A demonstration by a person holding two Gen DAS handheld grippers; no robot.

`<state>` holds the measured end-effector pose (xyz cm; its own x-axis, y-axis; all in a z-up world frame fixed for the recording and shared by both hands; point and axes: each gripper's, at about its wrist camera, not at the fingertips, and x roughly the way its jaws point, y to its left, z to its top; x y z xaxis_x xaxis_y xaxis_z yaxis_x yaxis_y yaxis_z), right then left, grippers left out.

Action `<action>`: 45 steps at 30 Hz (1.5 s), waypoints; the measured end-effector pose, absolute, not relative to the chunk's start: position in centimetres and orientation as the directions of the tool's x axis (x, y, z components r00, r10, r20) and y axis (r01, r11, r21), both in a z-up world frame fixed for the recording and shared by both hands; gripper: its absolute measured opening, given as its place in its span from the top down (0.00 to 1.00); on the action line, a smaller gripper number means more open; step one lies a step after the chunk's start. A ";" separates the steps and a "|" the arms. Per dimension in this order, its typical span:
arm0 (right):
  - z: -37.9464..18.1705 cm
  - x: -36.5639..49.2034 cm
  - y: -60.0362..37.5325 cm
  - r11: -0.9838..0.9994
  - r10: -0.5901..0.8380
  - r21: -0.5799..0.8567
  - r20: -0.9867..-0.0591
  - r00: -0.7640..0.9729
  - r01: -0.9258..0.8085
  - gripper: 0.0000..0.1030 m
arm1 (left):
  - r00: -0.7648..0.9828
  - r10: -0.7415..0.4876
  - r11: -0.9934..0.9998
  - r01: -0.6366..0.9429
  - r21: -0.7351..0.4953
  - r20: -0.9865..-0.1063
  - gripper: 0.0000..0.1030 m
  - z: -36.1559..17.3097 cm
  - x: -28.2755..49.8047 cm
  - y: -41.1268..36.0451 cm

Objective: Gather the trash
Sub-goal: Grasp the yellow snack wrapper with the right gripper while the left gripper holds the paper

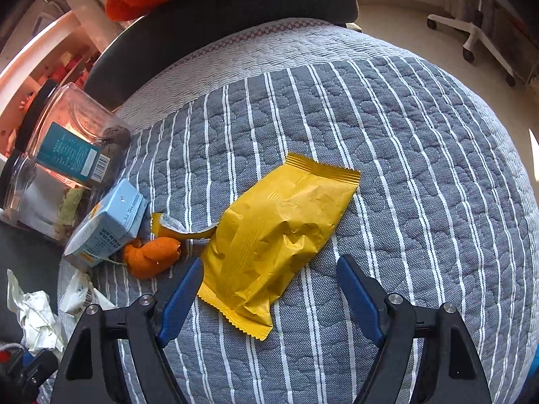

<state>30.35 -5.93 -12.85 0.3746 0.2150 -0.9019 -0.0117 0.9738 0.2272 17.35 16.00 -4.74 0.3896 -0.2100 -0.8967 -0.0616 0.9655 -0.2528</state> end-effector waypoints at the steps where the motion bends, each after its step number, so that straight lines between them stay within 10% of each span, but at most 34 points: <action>1: -12.8 30.3 -5.7 0.978 0.197 0.207 -0.900 0.389 -0.017 0.30 | 0.385 -0.203 0.967 -0.066 -0.246 -0.900 0.63 -4.9 17.4 16.1; 12: -11.1 28.8 -6.4 0.972 0.232 0.209 -0.903 0.362 -0.104 0.94 | 0.368 -0.158 0.974 -0.094 -0.206 -0.916 0.63 -5.8 17.7 15.9; 45: -0.7 17.9 -22.7 0.966 0.245 0.256 -0.855 0.457 -0.039 0.95 | 0.370 -0.332 0.943 0.104 -0.317 -0.867 0.63 -3.8 17.2 3.3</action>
<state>17.93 -22.72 -0.73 0.4570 0.2450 -0.8551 -0.0392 0.9659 0.2558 17.23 3.34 -3.76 0.3705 -0.3325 -0.8673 0.1042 0.9427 -0.3169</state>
